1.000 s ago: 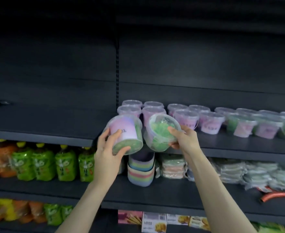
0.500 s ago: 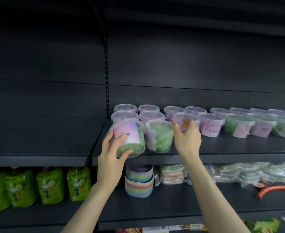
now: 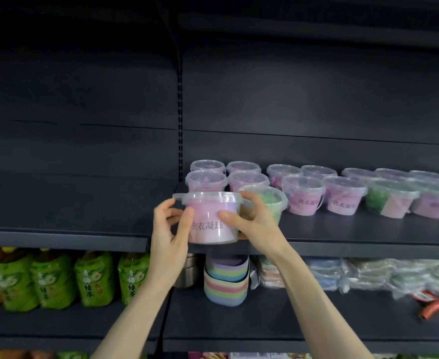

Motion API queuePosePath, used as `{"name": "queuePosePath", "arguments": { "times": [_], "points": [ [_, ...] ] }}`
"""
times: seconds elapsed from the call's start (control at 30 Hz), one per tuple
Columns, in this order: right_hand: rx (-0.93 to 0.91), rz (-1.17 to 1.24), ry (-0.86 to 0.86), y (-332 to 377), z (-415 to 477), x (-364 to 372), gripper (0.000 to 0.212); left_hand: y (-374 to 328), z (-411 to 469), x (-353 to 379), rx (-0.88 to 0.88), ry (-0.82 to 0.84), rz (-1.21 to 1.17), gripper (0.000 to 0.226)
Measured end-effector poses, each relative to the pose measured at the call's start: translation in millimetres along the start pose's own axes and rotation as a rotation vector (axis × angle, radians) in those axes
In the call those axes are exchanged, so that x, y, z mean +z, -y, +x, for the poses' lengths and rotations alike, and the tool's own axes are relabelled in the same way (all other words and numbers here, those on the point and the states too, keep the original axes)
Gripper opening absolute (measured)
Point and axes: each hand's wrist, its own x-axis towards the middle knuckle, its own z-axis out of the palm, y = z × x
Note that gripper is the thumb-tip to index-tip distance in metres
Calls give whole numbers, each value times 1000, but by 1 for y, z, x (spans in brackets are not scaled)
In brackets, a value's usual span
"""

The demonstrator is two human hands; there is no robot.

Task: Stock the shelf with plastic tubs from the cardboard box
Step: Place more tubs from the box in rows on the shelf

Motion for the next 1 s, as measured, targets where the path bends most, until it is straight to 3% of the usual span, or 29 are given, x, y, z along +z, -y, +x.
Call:
{"name": "queuePosePath", "arguments": {
  "times": [0.2,0.33,0.57,0.63,0.8,1.0],
  "points": [
    [-46,-79,-44,-17,17,21,61,11,28,-13,-79,81,59,42],
    [-76,-116,-42,-26,27,32,72,19,40,-17,-96,21,8,41],
    [-97,-14,-25,-36,23,31,60,30,42,-24,-227,68,-59,86],
    [-81,-30,-40,-34,21,33,63,29,41,-27,-225,98,6,81],
    [-73,-158,-138,-33,24,38,59,32,41,-22,-160,132,95,44],
    [-26,-336,-174,-22,22,39,60,33,39,-18,-191,161,185,61]
  ]
}}
